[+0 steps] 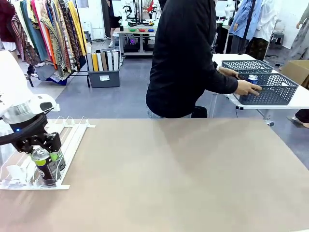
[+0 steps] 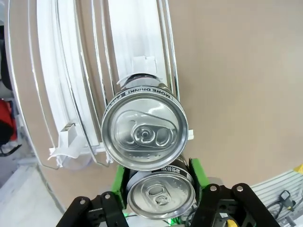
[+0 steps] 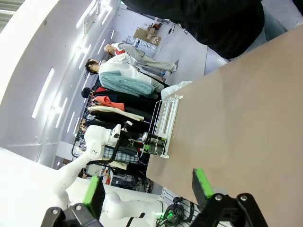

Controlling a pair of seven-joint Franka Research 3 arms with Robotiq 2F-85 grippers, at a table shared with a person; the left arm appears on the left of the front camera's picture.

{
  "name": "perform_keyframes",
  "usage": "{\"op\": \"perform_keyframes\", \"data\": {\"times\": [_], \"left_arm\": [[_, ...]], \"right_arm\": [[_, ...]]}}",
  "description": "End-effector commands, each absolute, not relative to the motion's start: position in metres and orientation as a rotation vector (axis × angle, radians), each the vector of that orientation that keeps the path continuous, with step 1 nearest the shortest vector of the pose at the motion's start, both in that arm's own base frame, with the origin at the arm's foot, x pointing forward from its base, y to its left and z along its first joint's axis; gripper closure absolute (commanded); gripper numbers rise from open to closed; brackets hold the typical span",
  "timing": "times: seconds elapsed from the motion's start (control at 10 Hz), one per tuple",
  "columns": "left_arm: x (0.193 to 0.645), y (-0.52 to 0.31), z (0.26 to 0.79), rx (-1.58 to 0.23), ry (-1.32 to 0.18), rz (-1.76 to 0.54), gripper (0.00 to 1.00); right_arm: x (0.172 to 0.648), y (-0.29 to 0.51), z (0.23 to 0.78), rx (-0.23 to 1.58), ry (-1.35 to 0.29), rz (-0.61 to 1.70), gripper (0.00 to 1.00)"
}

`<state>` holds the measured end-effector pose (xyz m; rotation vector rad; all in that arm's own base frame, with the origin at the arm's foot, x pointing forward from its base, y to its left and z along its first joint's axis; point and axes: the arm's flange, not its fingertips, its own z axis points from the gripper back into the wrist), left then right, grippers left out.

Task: Retrieve and store the cans from the dispenser.
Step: Pick up one can from the Automatic Can Dispenser and place it in the middle of the table.

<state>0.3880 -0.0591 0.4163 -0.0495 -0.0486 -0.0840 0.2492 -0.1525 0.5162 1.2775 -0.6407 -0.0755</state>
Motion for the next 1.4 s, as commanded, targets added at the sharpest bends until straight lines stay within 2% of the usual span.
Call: {"op": "perform_keyframes", "data": {"times": [0.0, 0.4, 0.7, 0.9, 1.0, 1.3], "left_arm": [[0.387, -0.062, 0.411, -0.031, -0.060, -0.058, 1.00], [0.382, -0.057, 0.436, -0.024, -0.094, -0.072, 1.00], [0.358, -0.049, 0.526, -0.001, -0.216, -0.082, 1.00], [0.316, -0.036, 0.593, -0.178, -0.334, -0.261, 1.00], [0.301, -0.029, 0.606, -0.214, -0.388, -0.298, 1.00], [0.265, 0.021, 0.617, -0.324, -0.536, -0.148, 1.00]], "right_arm": [[0.252, -0.152, 0.519, 1.294, -0.675, -0.060, 0.00], [0.252, -0.152, 0.519, 1.294, -0.675, -0.060, 0.00], [0.252, -0.152, 0.519, 1.294, -0.675, -0.060, 0.00], [0.252, -0.152, 0.519, 1.294, -0.675, -0.060, 0.00], [0.252, -0.152, 0.519, 1.294, -0.675, -0.060, 0.00], [0.252, -0.152, 0.519, 1.294, -0.675, -0.060, 0.00]]}}
